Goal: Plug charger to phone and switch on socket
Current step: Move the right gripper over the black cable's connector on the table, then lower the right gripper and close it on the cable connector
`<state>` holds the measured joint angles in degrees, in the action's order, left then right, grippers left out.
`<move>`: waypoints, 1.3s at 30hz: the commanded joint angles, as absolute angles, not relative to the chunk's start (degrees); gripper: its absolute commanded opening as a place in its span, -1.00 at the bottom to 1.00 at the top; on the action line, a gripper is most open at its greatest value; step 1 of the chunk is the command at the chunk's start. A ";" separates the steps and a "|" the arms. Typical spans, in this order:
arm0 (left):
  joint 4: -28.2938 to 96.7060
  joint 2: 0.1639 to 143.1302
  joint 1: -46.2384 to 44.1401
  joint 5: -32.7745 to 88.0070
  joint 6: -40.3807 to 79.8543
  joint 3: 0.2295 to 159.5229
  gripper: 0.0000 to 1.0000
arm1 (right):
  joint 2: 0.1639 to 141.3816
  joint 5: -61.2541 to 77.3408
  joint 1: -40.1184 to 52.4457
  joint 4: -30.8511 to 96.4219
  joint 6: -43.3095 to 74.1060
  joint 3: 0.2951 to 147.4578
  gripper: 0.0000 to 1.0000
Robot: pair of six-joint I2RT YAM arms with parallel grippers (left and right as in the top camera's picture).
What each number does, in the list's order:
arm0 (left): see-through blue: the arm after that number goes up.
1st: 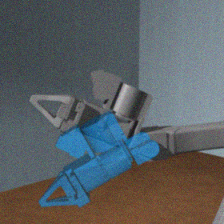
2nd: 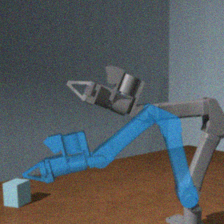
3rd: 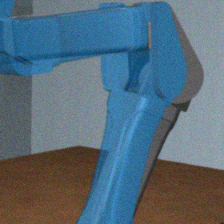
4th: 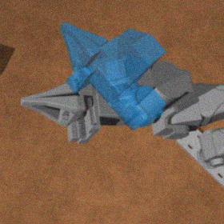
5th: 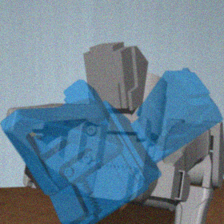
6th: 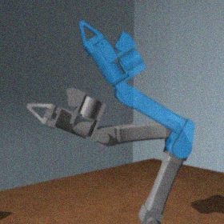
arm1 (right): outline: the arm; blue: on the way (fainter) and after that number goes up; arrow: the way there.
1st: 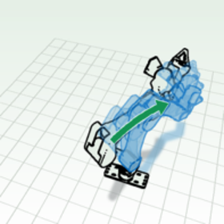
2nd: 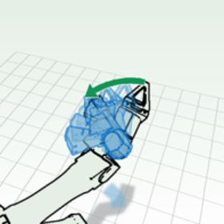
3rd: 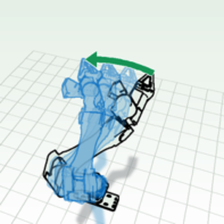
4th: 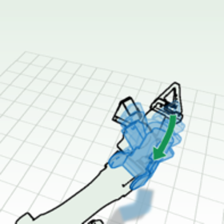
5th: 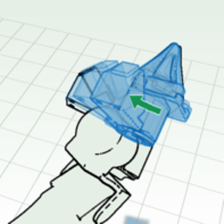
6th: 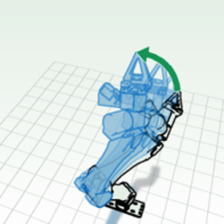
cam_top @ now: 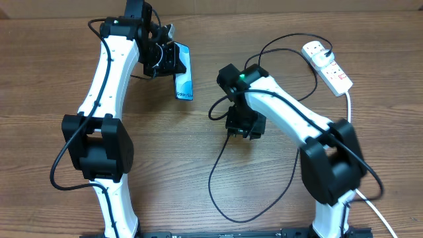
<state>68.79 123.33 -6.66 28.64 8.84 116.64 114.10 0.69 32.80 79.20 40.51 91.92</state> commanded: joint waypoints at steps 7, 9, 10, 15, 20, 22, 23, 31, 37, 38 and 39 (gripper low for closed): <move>68.31 122.15 -6.39 29.39 9.26 117.49 -0.91 | 102.02 -5.65 35.51 78.43 43.72 90.74 0.06; 68.16 122.15 -6.42 29.39 9.26 117.49 -0.92 | 102.02 -3.38 35.27 74.00 43.70 87.46 0.10; 68.12 122.15 -6.42 29.39 9.26 117.49 -0.91 | 102.02 -1.13 35.05 70.76 43.70 85.19 0.11; 68.12 122.15 -6.39 29.39 9.26 117.49 -0.92 | 102.06 8.23 33.56 55.09 43.75 75.00 0.10; 68.12 122.15 -6.42 29.41 9.28 117.49 -0.92 | 102.24 7.84 33.19 50.13 43.92 70.87 -0.02; 67.99 122.15 -6.39 29.41 9.28 117.49 -0.92 | 102.43 4.93 33.50 50.04 45.25 70.87 -0.06; 67.88 122.15 -6.42 29.41 9.30 117.49 -0.92 | 102.65 4.10 33.76 49.76 45.21 70.87 -0.06; 67.22 122.15 -6.42 29.45 10.61 117.49 -0.91 | 106.91 3.95 34.13 52.16 43.64 72.01 -0.05; 67.18 122.15 -6.39 29.43 10.76 117.49 -0.92 | 108.99 3.95 34.11 58.92 40.38 79.53 -0.05; 67.09 122.15 -6.42 29.43 10.76 117.49 -0.92 | 109.47 3.90 34.11 60.51 39.83 81.03 -0.05; 67.05 122.15 -6.42 29.43 10.79 117.49 -0.92 | 110.39 3.95 34.11 62.67 39.11 82.98 -0.03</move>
